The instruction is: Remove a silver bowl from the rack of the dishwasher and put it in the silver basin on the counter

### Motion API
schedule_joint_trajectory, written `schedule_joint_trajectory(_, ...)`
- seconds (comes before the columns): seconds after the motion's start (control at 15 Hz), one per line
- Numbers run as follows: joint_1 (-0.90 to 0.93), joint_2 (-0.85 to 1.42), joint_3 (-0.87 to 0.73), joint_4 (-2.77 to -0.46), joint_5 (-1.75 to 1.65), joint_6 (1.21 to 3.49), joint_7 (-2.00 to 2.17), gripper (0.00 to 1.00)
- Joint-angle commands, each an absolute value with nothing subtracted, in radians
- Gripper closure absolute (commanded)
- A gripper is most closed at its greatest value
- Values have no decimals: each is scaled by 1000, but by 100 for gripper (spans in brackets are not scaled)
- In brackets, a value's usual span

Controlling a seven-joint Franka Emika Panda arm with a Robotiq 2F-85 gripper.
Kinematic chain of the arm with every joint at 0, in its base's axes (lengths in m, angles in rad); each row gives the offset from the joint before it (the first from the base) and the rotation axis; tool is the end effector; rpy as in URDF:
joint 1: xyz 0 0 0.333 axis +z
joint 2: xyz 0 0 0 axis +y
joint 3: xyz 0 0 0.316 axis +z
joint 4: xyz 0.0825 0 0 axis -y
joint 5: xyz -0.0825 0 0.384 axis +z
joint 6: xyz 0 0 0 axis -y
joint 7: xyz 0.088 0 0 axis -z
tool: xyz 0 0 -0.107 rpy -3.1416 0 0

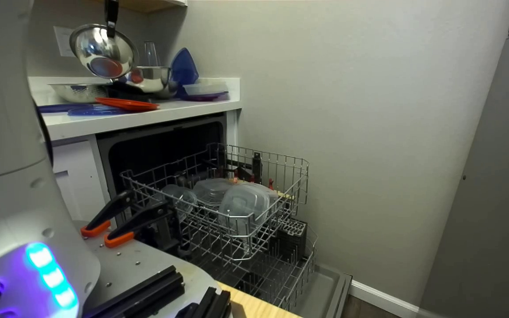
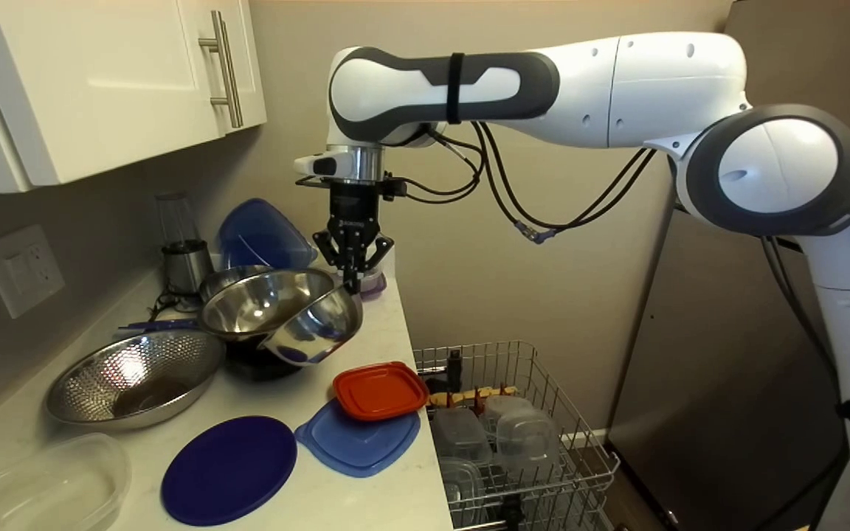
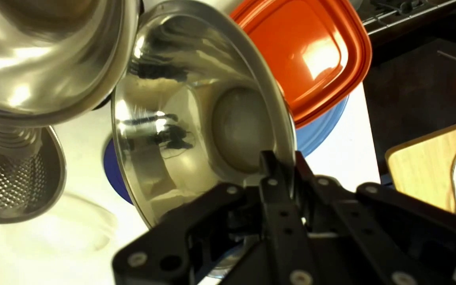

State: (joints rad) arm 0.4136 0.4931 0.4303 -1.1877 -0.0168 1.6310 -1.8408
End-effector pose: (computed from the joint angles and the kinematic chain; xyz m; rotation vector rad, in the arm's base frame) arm 0.5095 0.4648 0.5236 -0.7374 -2.8831 -0.1212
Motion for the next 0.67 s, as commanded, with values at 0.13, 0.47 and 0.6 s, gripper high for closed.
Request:
schedule_joint_trajectory(0.13, 410, 561, 488, -1082, 114, 1513, -1956, 96)
schedule_joint_trajectory(0.47, 488, 612, 470, -979, 122, 1417, -1958, 96)
schedule_joint_trajectory(0.6, 542, 612, 423, -926, 15, 1412, -1951, 96)
